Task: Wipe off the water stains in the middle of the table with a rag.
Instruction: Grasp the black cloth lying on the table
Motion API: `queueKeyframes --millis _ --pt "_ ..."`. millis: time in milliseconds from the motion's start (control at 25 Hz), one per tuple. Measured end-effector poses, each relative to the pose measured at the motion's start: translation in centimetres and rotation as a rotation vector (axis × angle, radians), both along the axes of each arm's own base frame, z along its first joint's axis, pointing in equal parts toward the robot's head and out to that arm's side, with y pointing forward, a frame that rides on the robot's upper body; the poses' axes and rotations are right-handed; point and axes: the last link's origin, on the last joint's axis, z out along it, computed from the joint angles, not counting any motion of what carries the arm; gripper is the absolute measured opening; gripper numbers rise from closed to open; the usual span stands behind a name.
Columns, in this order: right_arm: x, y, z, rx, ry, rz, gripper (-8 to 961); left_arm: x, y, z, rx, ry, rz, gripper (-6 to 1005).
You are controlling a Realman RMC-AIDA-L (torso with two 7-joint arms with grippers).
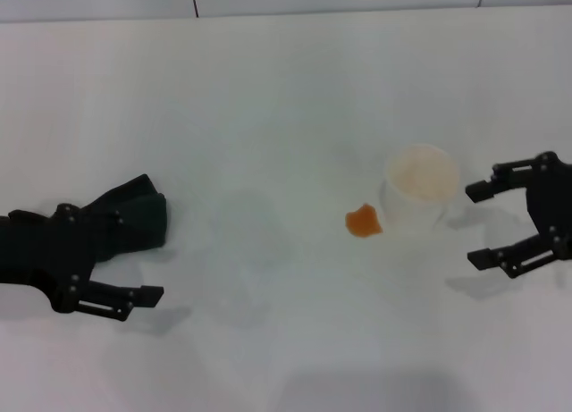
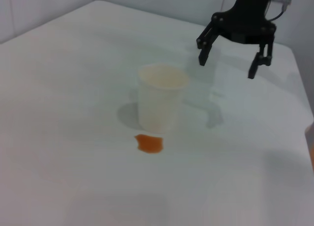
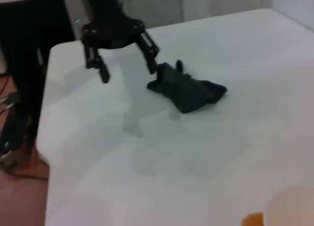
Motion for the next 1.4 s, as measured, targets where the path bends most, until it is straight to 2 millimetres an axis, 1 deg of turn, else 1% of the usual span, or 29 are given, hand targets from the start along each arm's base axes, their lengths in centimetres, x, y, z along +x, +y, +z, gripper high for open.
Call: queueKeyframes --millis 240,400,520,680,960,1240,1400 --pt "-2.6 1.0 0.1 -0.047 -0.015 0.053 869 0.4 0.5 0.9 0.019 0.033 0.044 835" --pt "-3.5 1.4 0.1 -0.051 -0.034 0.071 869 0.4 1.3 1.6 0.033 0.101 0.098 834" --pt "-3.6 1.5 -0.2 -0.045 -0.049 0.074 869 0.2 2.2 2.0 0.077 0.157 0.133 833" --pt "-3.5 1.5 -0.7 -0.043 -0.065 0.072 870 -0.5 3.4 2.1 0.116 0.233 0.179 832" --pt "-3.3 1.5 -1.0 -0.032 -0.065 0.069 870 -1.7 4.9 1.3 0.146 0.35 0.22 831" --pt "-3.2 1.4 -1.2 -0.031 -0.065 0.068 870 -2.3 5.3 1.1 0.165 0.367 0.233 829" --pt "-3.1 1.6 -1.3 -0.021 -0.066 0.066 869 -2.6 5.3 0.7 0.15 0.375 0.237 828"
